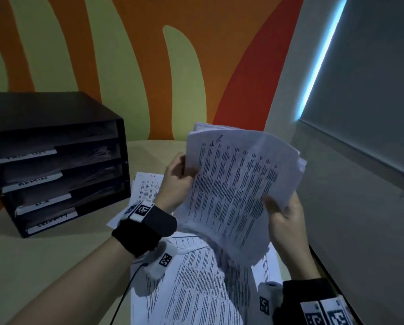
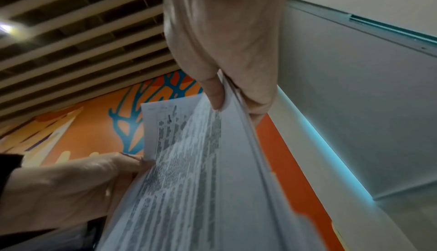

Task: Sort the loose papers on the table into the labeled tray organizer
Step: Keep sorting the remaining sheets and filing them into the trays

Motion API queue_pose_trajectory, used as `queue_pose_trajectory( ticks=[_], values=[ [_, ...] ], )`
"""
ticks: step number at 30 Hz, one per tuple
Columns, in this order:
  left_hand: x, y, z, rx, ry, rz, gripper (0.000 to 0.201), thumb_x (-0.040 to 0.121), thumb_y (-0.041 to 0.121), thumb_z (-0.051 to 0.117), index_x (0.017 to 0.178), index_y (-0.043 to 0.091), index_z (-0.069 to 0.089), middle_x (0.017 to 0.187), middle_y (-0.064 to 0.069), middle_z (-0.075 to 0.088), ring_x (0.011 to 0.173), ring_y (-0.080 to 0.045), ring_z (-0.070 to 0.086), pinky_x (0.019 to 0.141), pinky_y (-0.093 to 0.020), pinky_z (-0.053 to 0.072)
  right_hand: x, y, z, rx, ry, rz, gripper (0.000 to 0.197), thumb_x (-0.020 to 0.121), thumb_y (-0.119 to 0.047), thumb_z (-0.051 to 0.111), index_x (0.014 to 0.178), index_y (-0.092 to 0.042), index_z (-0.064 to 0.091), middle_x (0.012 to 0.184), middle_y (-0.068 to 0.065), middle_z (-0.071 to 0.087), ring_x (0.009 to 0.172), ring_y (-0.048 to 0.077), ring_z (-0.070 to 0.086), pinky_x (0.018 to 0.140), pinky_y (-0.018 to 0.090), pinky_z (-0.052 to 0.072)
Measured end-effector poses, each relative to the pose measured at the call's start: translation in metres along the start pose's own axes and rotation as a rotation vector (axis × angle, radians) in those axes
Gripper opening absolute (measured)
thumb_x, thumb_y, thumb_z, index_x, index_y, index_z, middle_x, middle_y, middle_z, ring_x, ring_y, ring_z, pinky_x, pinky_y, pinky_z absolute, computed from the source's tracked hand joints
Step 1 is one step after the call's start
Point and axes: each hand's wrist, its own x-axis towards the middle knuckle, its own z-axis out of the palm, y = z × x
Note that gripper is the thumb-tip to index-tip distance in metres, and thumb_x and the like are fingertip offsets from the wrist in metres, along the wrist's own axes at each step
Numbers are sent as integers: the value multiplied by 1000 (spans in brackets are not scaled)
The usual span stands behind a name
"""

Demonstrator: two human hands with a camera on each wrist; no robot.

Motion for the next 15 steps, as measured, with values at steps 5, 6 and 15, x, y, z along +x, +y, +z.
queue_pose_trajectory(
  ticks=[5,6,15],
  values=[
    [-2,4,-8,-125,-97,-45,42,79,3,71,119,-3,58,105,-9,69,95,-13,67,77,-18,52,-3,4,1,-11,-48,23,49,88,-7,67,131,-23,50,115,-6,66,106,11,64,85,31,53],
    [-3,2,-10,-112,-105,-43,41,78,6,71,117,-1,61,104,-6,71,95,-11,68,78,-20,52,-2,5,0,-3,-49,51,57,85,-9,71,133,-26,46,118,-7,64,106,8,64,87,31,53],
    [6,40,-17,291,-138,457,28,96,13,56,124,8,59,109,4,66,98,-1,61,81,-14,44,9,-64,-2,-615,160,-360,95,72,-12,80,148,-20,24,152,2,31,146,20,18,119,55,9]
  ],
)
